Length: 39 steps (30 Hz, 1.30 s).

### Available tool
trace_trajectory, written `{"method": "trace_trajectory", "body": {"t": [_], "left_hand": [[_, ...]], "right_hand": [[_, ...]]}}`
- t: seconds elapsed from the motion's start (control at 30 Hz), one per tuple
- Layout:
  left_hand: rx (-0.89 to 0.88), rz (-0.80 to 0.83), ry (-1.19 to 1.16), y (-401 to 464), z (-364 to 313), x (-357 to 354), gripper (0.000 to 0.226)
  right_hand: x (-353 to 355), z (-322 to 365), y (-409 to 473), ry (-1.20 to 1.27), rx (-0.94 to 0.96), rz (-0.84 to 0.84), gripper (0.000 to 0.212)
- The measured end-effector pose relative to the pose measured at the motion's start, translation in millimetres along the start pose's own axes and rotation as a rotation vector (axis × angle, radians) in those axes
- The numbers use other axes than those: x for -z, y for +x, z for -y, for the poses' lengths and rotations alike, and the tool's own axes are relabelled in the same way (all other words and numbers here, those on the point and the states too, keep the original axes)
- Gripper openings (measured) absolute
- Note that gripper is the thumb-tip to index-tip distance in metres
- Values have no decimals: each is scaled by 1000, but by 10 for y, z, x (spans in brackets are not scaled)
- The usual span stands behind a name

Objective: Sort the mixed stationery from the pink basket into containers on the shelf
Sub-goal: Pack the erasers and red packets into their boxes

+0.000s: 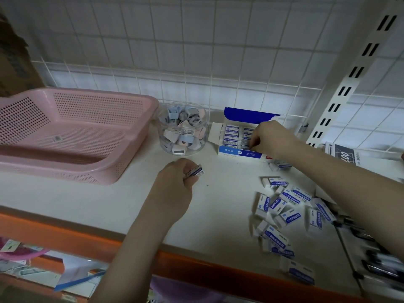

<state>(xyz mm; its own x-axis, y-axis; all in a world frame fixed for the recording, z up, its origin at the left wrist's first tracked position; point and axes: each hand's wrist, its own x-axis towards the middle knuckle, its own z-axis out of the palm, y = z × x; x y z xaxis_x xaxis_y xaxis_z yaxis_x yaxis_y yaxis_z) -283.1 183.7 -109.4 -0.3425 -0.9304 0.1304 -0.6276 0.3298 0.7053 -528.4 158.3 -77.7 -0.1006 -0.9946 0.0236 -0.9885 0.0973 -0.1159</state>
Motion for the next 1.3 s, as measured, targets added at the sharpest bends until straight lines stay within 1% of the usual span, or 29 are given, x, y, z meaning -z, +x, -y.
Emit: {"method": "trace_trajectory", "body": {"t": [0.1,0.2,0.33,0.37,0.43,0.5,0.57,0.63,0.7,0.77,0.83,0.9,1.03,1.17,1.2,1.3], "left_hand": [[-8,-4,-59,12,-8,18,16],[-41,8,-77,41,-31,30,17],[-126,11,-27,261,-128,-5,18],[-160,17,3,352,-175,-35,20],[-235,52,37,538,-330,-149,24],[-288,79,22,694,-506,-299,28],[-339,112,55,827,-650,-461,30],[-372,133,137,967,-728,-600,30],[-378,143,269,1092,-754,-691,30],[-376,190,424,1184,-746,-739,31],[-378,231,526,1234,-728,-754,31],[-391,222,534,1277,-720,-754,28],[-348,218,564,1311,-785,-748,25],[-327,201,622,1307,-811,-776,25],[-321,198,659,1295,-808,-786,26],[-320,183,730,1213,-807,-810,29]], "right_hand": [[-20,8,31,-27,14,-8,18],[-6,-20,-10,33,-10,-37,17],[92,-60,-302,173,-37,-204,13],[117,-65,-398,224,-42,-219,12],[152,-123,-626,273,-61,-194,9],[164,-210,-865,270,-72,-105,8],[162,-288,-1101,236,-74,-24,10],[135,-350,-1307,186,-64,28,15],[105,-377,-1468,139,-41,71,20],[98,-365,-1599,138,-28,78,24],[113,-329,-1715,136,-38,59,30],[101,-301,-1795,119,-51,58,35],[86,-235,-1852,133,-115,62,34],[51,-118,-1864,150,-233,100,49],[22,-85,-1860,150,-262,88,48],[-58,-15,-1860,198,-319,16,34]]}}
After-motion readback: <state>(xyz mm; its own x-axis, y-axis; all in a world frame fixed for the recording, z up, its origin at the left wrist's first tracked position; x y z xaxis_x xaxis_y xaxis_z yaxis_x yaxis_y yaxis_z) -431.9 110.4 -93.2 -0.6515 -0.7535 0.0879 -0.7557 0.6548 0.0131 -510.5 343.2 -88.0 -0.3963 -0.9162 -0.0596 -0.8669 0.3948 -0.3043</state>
